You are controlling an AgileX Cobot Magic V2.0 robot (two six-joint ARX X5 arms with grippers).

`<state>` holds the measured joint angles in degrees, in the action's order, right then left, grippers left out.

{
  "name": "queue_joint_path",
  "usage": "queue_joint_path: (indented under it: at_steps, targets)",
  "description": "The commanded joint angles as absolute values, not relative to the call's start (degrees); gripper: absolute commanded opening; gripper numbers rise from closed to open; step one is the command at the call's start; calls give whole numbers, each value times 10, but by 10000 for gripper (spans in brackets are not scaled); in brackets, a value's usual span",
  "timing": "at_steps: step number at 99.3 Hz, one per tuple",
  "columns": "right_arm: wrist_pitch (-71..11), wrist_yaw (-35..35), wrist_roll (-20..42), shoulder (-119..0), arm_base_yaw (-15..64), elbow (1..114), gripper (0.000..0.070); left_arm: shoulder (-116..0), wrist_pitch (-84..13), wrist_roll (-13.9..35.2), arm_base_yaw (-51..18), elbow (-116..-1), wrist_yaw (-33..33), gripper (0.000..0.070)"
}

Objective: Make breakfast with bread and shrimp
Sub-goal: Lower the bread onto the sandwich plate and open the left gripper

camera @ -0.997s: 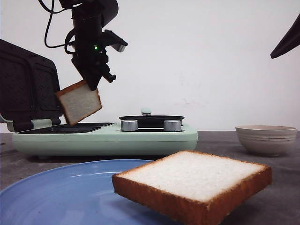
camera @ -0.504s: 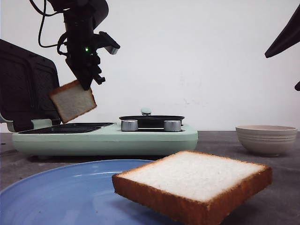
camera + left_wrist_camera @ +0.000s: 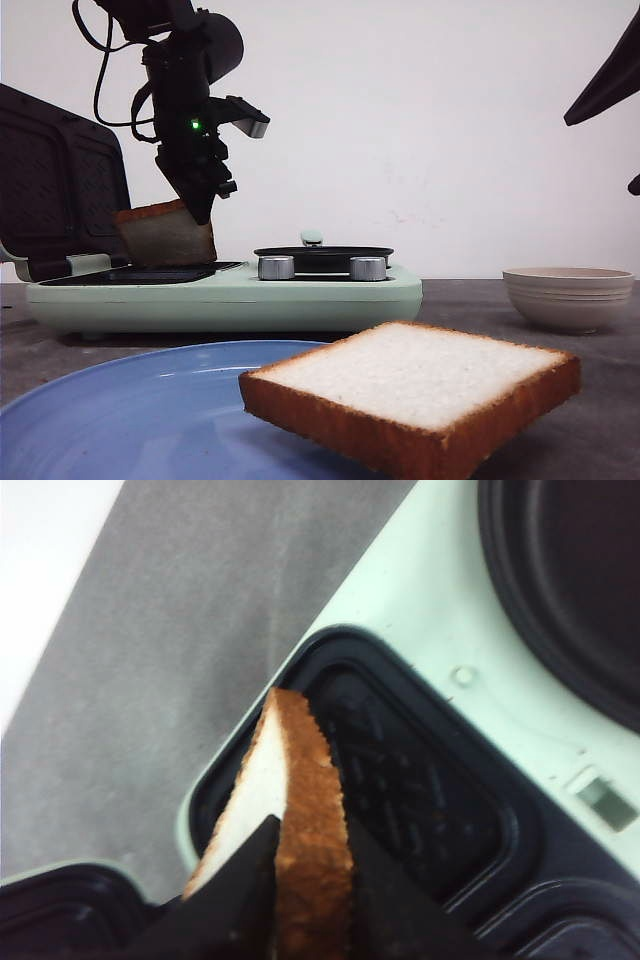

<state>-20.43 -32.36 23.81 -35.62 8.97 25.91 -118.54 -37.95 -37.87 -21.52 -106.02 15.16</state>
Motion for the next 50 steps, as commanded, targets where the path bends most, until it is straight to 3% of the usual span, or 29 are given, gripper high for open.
queue_joint_path:
  at_steps: [1, 10, 19, 39, 50]
  targets:
    - [-200, -323, 232, -359, 92, 264, 454, -1202, -379, -366, -217, -1075, 143, 3]
    - [-200, -324, 232, -359, 92, 264, 454, -1202, -386, -366, -217, -1075, 140, 11]
    - [-202, -326, 232, -359, 93, 264, 454, -1202, -390, -366, -216, -1075, 136, 90]
    - [-202, -326, 232, -359, 93, 264, 454, -1201, -385, -364, -216, -1075, 137, 479]
    - [-202, -326, 232, -359, 93, 264, 454, -1200, -381, -364, -216, -1075, 139, 558]
